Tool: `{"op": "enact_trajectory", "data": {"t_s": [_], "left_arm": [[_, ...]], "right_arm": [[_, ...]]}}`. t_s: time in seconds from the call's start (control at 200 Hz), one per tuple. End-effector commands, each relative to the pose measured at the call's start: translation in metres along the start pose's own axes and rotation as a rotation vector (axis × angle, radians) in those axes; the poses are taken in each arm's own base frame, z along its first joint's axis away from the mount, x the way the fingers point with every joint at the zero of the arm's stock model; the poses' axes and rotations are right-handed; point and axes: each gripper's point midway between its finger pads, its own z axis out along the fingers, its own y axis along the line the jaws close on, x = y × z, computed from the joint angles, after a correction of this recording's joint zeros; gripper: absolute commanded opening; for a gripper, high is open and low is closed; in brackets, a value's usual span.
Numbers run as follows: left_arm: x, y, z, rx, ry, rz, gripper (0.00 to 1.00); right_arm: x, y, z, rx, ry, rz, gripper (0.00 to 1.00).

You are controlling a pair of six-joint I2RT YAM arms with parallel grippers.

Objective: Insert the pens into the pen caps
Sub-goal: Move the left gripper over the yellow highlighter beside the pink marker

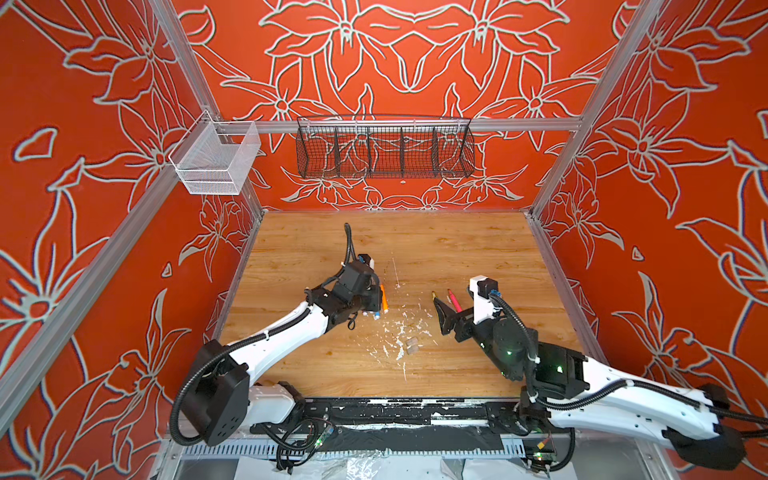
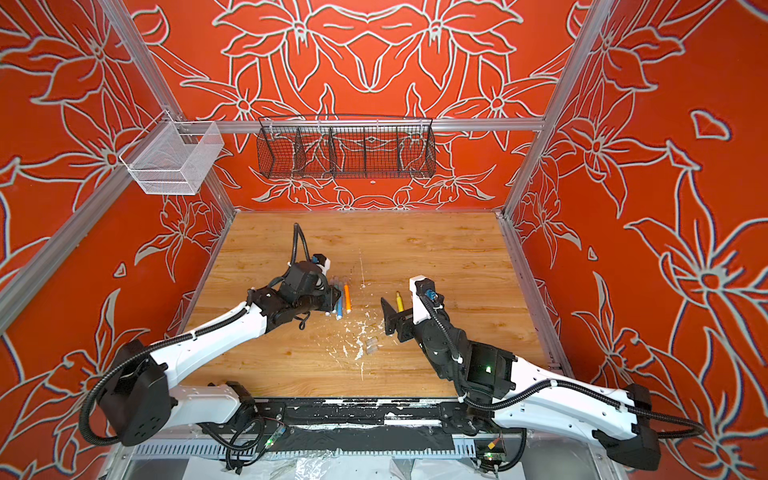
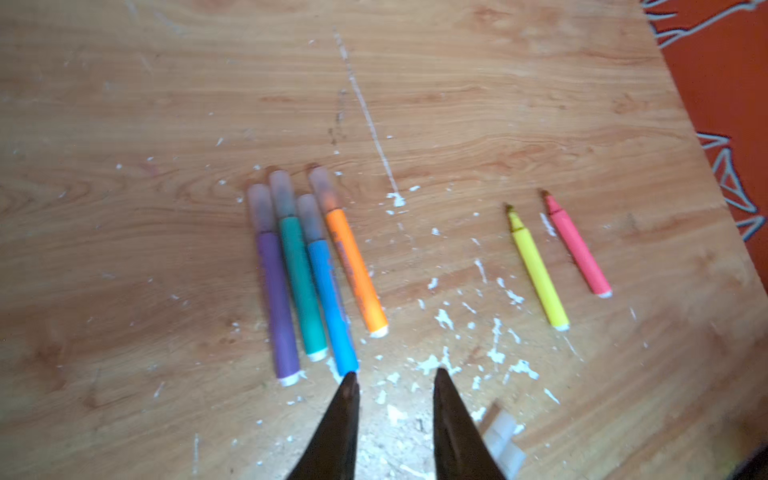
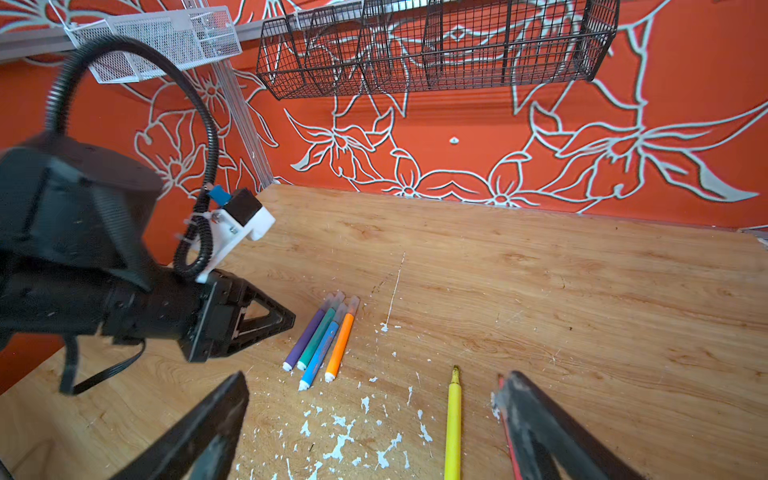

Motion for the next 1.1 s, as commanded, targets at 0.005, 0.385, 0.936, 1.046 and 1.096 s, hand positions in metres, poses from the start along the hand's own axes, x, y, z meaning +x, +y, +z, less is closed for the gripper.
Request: {"op": "enact_trajectory", "data": {"t_s": [0.005, 0.385, 0.936, 1.046, 1.096], "left_arm": [[0.0, -0.003, -0.008, -0.037, -0.03, -0.071, 0.29], [0.04, -0.108, 0.046, 0.115, 0.097, -0.146, 0.29], [0.073, -0.14, 0.124, -0.153, 0.266, -0.06, 0.29], [0.078, -0.143, 0.133, -0.152, 0.289, -0.05, 0.29], [0.08, -0.144, 0.137, -0.157, 0.297, -0.044, 0.29]], "right_arm": [[-0.008, -0.017, 0.001, 0.075, -0.007, -0.023, 0.97], [0.044, -0.124, 0.024, 0.333, 0.178, 0.17, 0.97], [0.086, -0.203, 0.013, 0.457, 0.271, 0.383, 0.97], [0.085, -0.2, 0.015, 0.436, 0.277, 0.4, 0.97], [0.085, -0.201, 0.014, 0.44, 0.273, 0.405, 0.97]]}}
